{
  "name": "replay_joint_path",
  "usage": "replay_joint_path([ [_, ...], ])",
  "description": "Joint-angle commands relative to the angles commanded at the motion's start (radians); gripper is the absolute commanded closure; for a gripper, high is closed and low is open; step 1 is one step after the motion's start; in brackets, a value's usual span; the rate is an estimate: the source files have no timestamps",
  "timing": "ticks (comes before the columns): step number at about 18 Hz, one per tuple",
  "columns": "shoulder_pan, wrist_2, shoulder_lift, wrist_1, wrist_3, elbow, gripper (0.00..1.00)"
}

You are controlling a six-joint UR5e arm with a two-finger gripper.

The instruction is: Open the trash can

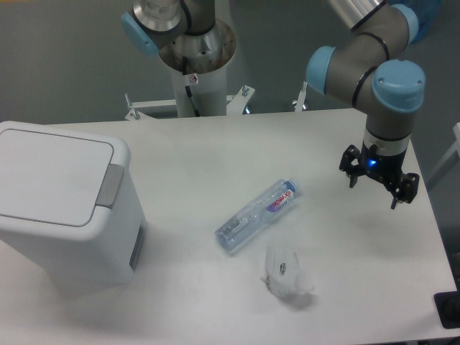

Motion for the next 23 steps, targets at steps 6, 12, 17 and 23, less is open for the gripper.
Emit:
replay_joint_path([
  [6,-0.066,-0.186,0.034,0.002,-0.411,-0.008,0.0],
  [12,-0.132,-0.406,0.101,0.003,-0.667,-0.005,0.0],
  [17,-0.199,-0.528,0.164,0.005,-0.798,0.011,0.0],
  [23,-0.299,-0.583,0.229,0.006,-0.855,0.005,0.0],
])
